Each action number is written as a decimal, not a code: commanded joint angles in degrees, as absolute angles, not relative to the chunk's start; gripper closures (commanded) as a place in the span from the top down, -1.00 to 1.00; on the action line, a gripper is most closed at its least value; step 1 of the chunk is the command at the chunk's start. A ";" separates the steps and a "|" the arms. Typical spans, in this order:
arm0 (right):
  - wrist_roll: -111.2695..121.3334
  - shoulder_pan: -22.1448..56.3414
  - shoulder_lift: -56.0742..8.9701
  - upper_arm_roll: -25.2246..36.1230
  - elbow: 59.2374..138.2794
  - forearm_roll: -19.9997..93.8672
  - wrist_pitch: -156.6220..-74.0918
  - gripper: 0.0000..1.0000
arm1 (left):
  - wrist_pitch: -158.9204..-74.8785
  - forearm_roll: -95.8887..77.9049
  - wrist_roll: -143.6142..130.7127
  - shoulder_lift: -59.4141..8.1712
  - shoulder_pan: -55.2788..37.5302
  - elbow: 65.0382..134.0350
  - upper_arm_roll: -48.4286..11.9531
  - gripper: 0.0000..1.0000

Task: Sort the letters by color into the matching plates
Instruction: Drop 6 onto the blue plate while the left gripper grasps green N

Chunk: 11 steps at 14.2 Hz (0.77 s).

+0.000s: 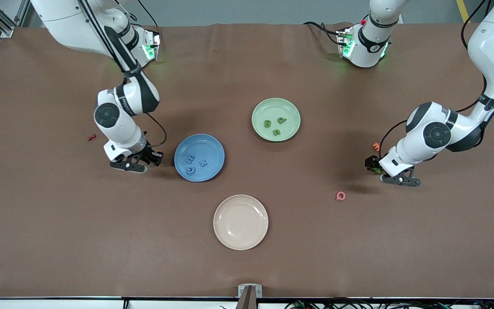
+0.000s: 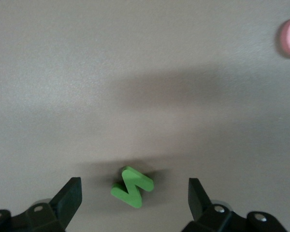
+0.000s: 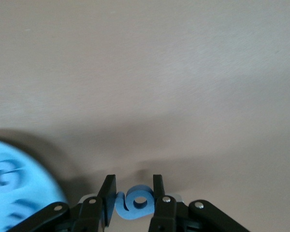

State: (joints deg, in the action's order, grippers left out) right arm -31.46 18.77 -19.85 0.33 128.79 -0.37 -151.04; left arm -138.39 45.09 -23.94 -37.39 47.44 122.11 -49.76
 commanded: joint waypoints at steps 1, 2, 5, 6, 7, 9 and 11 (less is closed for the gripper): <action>-41.00 24.32 -20.65 0.79 122.27 0.61 -144.51 -0.98 | -140.54 47.81 -27.06 -37.62 47.90 123.75 -49.48 0.94; -44.09 26.78 -21.44 0.79 120.78 2.18 -144.41 -0.98 | -140.54 47.99 -27.42 -37.79 47.81 123.84 -49.48 0.92; -49.73 31.10 -23.90 0.88 117.52 4.66 -144.40 -0.98 | -140.54 48.42 -27.60 -37.97 47.81 124.19 -49.31 0.91; -51.57 32.07 -24.86 0.88 116.73 4.66 -144.58 -0.98 | -140.54 49.82 -27.86 -38.66 47.81 124.10 -49.22 0.91; -53.24 33.12 -25.83 0.97 115.85 4.66 -144.49 -0.97 | -140.54 51.31 -28.99 -39.19 47.90 124.10 -49.22 0.91; -54.05 33.66 -26.72 0.97 115.40 4.57 -144.40 -0.31 | -140.89 53.26 -30.67 -39.81 47.99 124.10 -48.96 0.90; -54.23 33.75 -26.89 0.97 115.31 4.48 -144.41 1.00 | -141.33 53.26 -30.94 -39.90 47.90 124.10 -48.43 0.81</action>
